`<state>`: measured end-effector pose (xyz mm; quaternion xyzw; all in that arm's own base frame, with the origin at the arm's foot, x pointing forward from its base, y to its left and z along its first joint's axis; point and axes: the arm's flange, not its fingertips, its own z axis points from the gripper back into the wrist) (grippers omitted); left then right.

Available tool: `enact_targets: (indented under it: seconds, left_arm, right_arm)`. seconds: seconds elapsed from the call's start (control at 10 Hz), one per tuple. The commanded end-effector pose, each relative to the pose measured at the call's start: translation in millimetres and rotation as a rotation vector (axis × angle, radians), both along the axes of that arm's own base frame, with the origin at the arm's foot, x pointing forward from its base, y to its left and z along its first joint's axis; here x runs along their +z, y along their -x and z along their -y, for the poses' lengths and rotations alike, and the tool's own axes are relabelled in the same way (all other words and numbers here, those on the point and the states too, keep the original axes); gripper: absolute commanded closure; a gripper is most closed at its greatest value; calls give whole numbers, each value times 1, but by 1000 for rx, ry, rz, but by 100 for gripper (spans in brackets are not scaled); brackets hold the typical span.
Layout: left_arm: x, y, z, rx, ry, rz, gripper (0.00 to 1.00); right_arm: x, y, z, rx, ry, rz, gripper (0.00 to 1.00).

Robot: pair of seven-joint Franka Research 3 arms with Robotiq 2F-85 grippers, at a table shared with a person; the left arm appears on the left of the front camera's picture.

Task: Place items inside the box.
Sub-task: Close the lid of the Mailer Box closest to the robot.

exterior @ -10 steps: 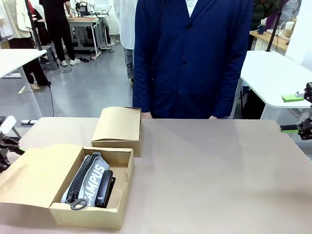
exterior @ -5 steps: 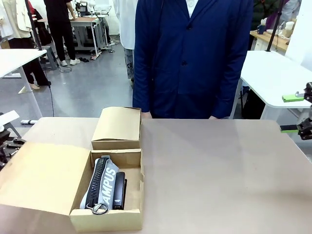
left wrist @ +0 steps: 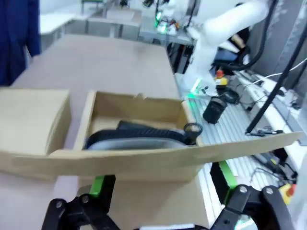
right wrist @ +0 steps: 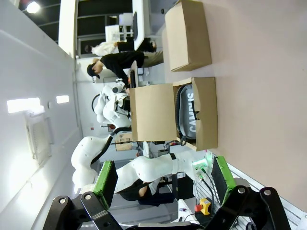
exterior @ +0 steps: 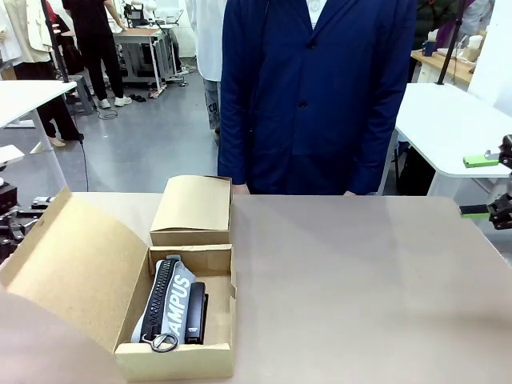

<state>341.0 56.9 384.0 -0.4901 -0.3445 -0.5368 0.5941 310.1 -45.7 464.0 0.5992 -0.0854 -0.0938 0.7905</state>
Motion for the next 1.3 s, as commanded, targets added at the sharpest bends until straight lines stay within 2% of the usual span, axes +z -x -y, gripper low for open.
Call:
enact_targets:
  seconds: [0.0, 0.1, 0.2, 0.3, 0.4, 0.5, 0.7, 0.8, 0.9, 1.2]
  left_arm:
    - [15, 22, 48, -50, 38, -7, 0]
    - [13, 31, 74, -106, 45, 17, 0]
    - [6, 36, 100, -143, 36, -5, 0]
    - [0, 43, 121, -134, 39, -18, 0]
    - [3, 46, 128, -78, 70, -44, 0]
    - [13, 21, 98, -157, 37, 7, 0]
    - [11, 16, 116, -149, 45, -12, 0]
    - [9, 26, 123, 78, 47, 143, 0]
    - [3, 37, 138, 156, 93, 223, 0]
    - [-13, 49, 159, 199, 90, 308, 0]
  right_arm:
    - [1, 2, 2, 5, -4, 5, 0]
    - [1, 2, 2, 5, -4, 5, 0]
    - [1, 2, 2, 5, -4, 5, 0]
    - [1, 2, 2, 5, -4, 5, 0]
    - [1, 2, 2, 5, -4, 5, 0]
    - [1, 2, 2, 5, -4, 5, 0]
    - [1, 2, 2, 5, -4, 5, 0]
    - [1, 2, 2, 5, -4, 5, 0]
    - [1, 2, 2, 5, -4, 5, 0]
    - [1, 2, 2, 5, -4, 5, 0]
